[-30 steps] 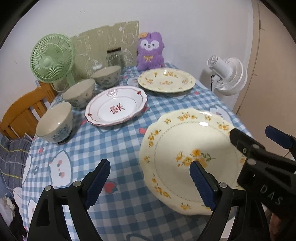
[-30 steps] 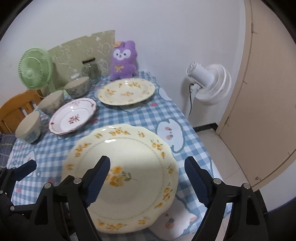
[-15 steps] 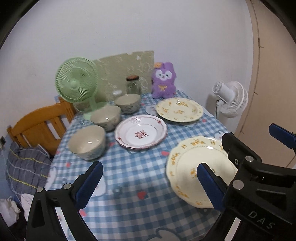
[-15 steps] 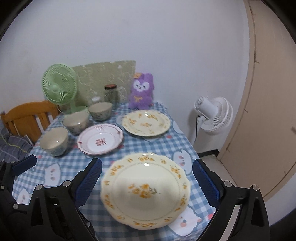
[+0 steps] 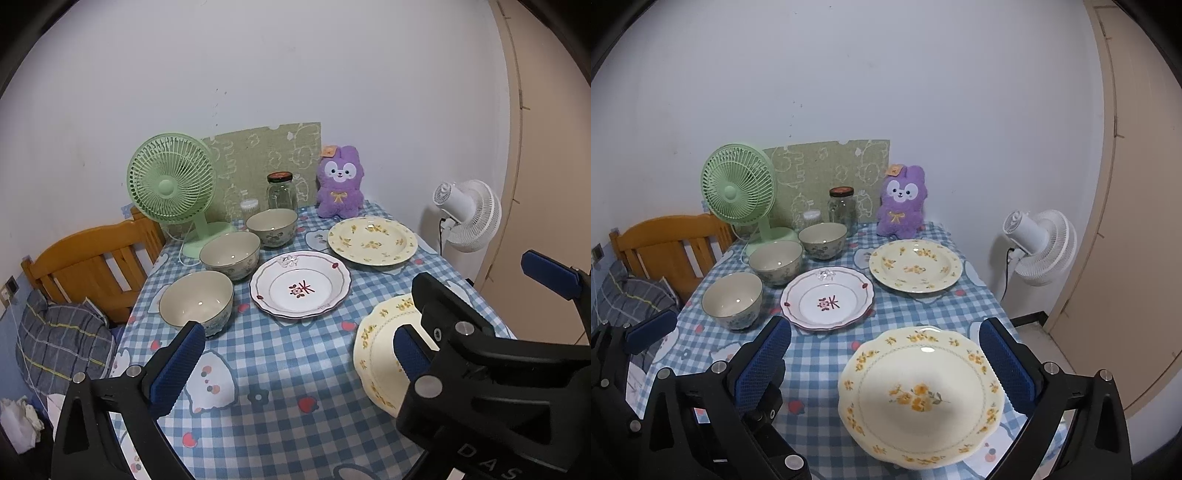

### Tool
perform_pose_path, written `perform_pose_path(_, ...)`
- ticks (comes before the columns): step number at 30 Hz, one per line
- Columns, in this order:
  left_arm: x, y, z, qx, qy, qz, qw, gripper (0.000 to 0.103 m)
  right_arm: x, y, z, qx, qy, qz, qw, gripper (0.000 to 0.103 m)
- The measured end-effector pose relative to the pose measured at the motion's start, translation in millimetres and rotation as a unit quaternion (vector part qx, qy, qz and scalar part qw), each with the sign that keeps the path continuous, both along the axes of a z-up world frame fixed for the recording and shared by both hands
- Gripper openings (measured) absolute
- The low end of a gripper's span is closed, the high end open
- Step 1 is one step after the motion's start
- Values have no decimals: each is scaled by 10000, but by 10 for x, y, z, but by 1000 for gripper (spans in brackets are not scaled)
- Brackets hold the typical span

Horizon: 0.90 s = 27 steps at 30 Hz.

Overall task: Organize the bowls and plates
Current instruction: 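Carry the plate with the right gripper toward the purple plush toy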

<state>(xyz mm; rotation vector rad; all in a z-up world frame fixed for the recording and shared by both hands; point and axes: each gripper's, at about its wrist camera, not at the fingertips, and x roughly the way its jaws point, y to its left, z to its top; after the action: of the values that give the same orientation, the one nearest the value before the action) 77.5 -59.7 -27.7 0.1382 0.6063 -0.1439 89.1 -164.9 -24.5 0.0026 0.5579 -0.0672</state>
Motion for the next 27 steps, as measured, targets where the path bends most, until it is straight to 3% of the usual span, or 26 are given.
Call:
perform_pose_path(9,485,-18,-167,-29,216,111,9997,102,565,-36,-200,109,234,284,9993,103)
perform_pose_path(18,1239,-70,-399,-509,963,178,9939,97,1347,-141,-355,93,645,482,9967,103)
perform_pose_path(21,1418,-46,-438,-650,1259,468,9888,97,1569,-175,-385,255,958,550,9936,103)
perform_pose_path(27,1757,-15,-470,-507,1482,1144,9810,96,2000,-150,-444,281,1388,743,9871,96)
